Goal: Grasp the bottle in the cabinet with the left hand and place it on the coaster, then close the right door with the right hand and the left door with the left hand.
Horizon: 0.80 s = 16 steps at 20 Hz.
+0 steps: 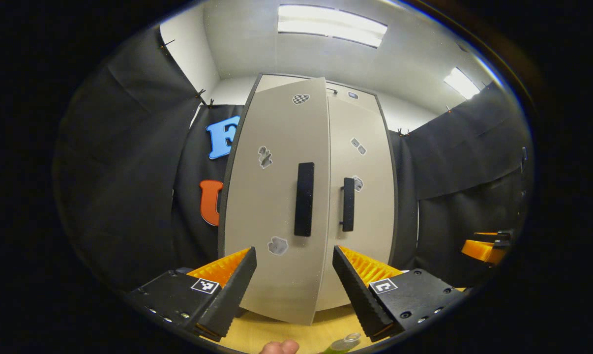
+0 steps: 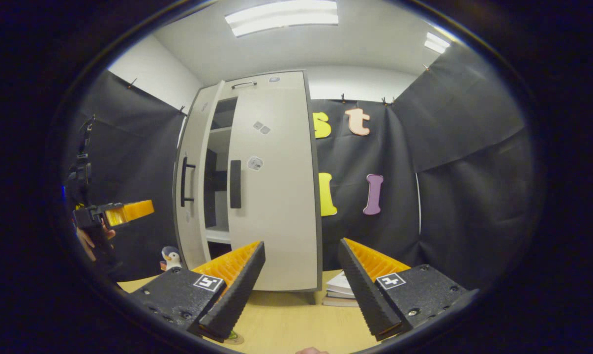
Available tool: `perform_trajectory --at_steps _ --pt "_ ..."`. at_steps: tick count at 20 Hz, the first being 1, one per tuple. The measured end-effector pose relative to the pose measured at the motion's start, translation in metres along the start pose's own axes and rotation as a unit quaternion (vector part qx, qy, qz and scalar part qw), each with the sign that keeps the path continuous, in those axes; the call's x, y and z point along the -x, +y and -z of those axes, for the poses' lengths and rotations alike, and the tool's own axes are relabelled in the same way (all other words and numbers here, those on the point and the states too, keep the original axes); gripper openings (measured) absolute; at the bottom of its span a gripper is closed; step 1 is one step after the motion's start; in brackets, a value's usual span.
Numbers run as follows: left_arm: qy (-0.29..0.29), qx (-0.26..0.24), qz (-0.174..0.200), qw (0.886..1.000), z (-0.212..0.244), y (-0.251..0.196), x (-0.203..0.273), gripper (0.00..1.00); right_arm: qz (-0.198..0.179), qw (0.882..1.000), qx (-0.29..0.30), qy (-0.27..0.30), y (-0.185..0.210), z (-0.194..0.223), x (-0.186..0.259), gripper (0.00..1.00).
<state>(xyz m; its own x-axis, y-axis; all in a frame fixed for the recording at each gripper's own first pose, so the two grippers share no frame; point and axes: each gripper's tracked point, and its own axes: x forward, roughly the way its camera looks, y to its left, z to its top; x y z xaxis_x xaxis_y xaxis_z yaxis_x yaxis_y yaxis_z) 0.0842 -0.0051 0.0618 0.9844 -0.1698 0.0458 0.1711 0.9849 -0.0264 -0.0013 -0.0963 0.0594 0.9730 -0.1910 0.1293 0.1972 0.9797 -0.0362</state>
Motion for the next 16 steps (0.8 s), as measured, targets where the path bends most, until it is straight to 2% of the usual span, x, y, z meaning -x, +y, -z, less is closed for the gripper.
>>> perform_trajectory --at_steps 1,3,4,6,7,8,9,12,13,14,15,16 --pt "0.000 0.011 0.000 1.000 0.008 -0.007 0.007 0.99 -0.005 1.000 0.006 0.001 0.002 -0.001 0.000 0.94" --pt "0.006 0.026 -0.013 1.000 0.024 -0.008 0.018 0.95 -0.015 1.000 0.012 0.001 0.006 -0.004 -0.002 0.98" --pt "0.008 0.028 -0.020 0.999 0.033 -0.008 0.024 1.00 -0.018 1.000 0.012 0.000 0.006 -0.005 -0.001 0.98" --pt "0.008 0.025 -0.024 0.999 0.043 -0.013 0.034 1.00 -0.021 1.000 0.011 0.005 0.007 0.001 0.003 0.98" --pt "0.008 0.020 -0.028 0.999 0.048 -0.014 0.038 0.95 -0.021 1.000 0.011 0.012 0.007 0.005 0.004 0.98" --pt "0.011 0.017 -0.033 0.999 0.054 -0.017 0.043 0.95 -0.022 1.000 0.011 0.019 0.007 0.010 0.006 0.98" --pt "0.017 0.015 -0.034 0.999 0.060 -0.021 0.047 1.00 -0.022 0.999 0.008 0.024 0.005 0.012 0.008 0.98" --pt "0.033 0.012 -0.037 0.999 0.079 -0.029 0.058 1.00 -0.026 0.999 -0.009 0.035 0.006 0.023 0.012 0.99" --pt "0.041 0.009 -0.038 0.998 0.085 -0.030 0.060 0.95 -0.027 0.999 -0.014 0.036 0.006 0.026 0.014 0.99" --pt "0.047 0.007 -0.038 0.998 0.089 -0.032 0.062 0.95 -0.026 0.999 -0.018 0.037 0.006 0.029 0.014 0.99" --pt "0.049 0.006 -0.037 0.998 0.091 -0.034 0.063 0.99 -0.026 0.999 -0.022 0.039 0.007 0.032 0.014 0.98" --pt "0.049 0.005 -0.035 0.998 0.095 -0.038 0.061 0.95 -0.029 0.998 -0.023 0.044 0.009 0.036 0.013 0.98"
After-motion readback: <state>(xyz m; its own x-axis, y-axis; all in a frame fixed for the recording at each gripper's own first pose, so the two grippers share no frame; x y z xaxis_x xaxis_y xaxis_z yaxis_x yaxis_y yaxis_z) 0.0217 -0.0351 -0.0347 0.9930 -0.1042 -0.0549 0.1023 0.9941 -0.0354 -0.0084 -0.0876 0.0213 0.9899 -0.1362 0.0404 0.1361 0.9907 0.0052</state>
